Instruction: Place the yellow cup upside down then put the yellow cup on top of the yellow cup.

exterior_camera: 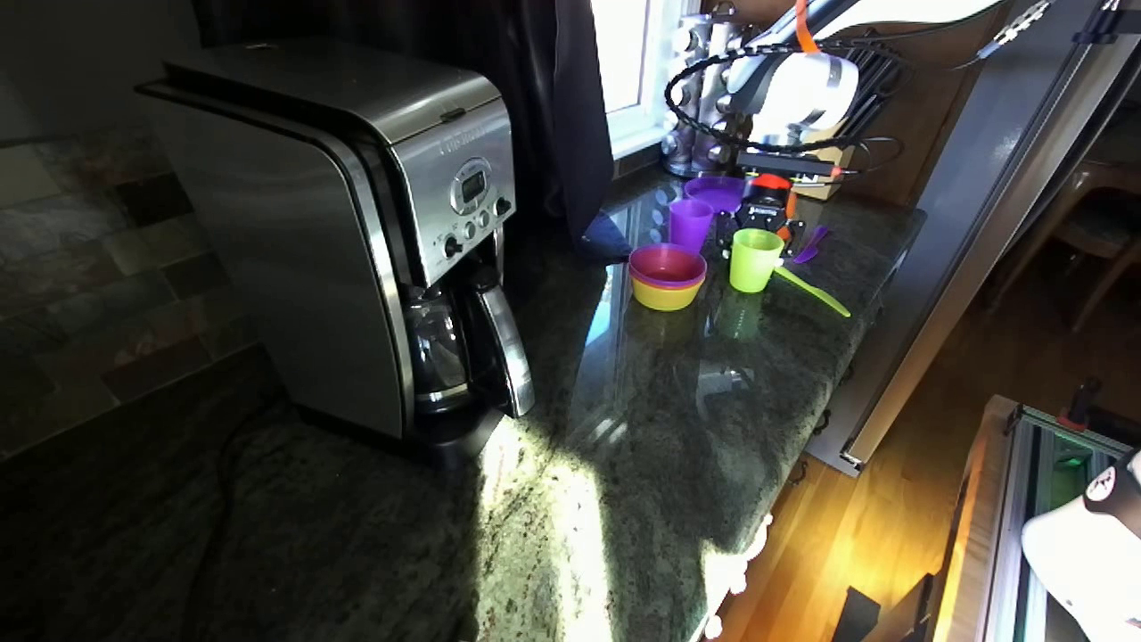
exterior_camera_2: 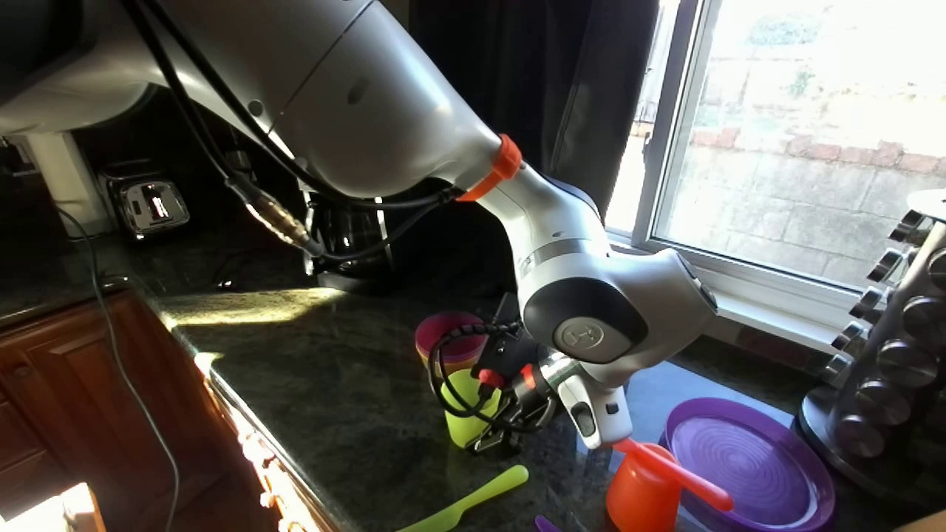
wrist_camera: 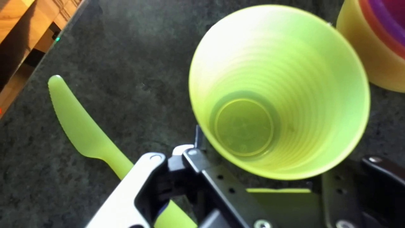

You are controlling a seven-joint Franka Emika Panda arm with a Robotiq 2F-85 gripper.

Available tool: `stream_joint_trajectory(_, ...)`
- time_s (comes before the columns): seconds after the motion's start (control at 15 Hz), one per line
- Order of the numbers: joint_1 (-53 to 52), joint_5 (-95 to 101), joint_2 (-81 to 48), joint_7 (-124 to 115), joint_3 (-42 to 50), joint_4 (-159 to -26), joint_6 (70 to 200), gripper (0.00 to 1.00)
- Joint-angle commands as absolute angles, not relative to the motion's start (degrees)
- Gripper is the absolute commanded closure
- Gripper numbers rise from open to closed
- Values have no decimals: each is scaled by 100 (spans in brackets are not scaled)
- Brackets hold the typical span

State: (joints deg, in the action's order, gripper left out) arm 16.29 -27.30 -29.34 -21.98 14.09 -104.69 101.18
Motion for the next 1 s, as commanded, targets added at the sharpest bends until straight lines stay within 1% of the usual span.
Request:
stream_joint_trajectory(0.0,1611,-2809,-2676,-2381,1413,-10651,10287,60)
stream_joint_trajectory(0.13,1519,-2702,-2350,-2333,1428,-10949,10467,60)
stream_joint_trajectory(0.53,1283,-2774,-1245,-2481,1422,-12114,11728,60)
stream_joint_trajectory(0.93,992,-2500,-479,-2970,1344,-13274,13857,60)
